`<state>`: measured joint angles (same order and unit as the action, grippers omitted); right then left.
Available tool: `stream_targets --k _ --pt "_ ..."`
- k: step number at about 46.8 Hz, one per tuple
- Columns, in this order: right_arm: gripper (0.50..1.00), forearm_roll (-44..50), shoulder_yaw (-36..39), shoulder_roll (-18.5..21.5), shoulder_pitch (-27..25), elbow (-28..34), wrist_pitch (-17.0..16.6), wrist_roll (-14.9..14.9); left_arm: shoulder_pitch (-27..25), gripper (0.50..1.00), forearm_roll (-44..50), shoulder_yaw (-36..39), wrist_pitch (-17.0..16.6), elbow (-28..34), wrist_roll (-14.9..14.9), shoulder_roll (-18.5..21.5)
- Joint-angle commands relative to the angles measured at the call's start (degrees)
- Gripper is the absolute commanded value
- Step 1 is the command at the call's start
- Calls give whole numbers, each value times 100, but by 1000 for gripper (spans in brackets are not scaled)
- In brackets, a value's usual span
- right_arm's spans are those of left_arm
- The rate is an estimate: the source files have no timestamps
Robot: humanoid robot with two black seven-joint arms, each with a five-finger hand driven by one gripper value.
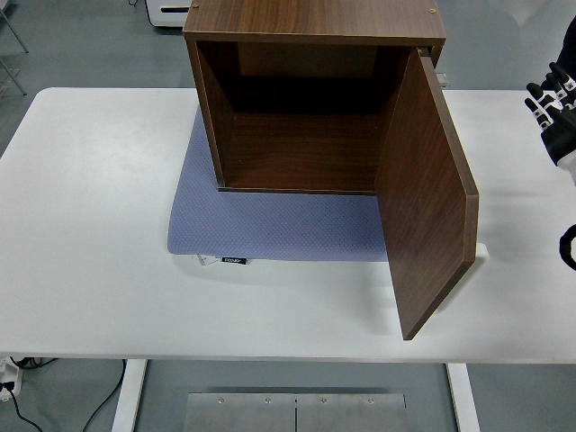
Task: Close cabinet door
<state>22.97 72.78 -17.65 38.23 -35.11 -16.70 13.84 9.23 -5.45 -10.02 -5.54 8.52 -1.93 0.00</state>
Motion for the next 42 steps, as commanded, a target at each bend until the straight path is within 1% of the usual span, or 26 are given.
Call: stream_targets --k 1,5,18,28,32,36,42 --pt "1000 6 0 7 1 4 0 -4 0 1000 0 0 0 0 0 0" --pt "1000 -3 0 -1 1 4 0 -4 0 1000 0 -8 -17 -9 -53 0" --pt "1000 -3 -9 -63 36 -4 9 -39 0 1000 0 9 9 -9 -53 0" --pt "1000 -3 -53 -335 18 -22 -17 -66 -9 1000 0 18 62 9 -44 0" --pt "1000 -3 -62 -502 18 -31 -114 -66 0 1000 0 18 62 0 -44 0" --pt "1000 -3 -106 -651 10 -31 -140 -74 0 1000 0 18 62 0 -44 0" --pt "1000 -3 -316 -959 1 -31 -263 -110 0 1000 -9 18 62 9 -44 0"
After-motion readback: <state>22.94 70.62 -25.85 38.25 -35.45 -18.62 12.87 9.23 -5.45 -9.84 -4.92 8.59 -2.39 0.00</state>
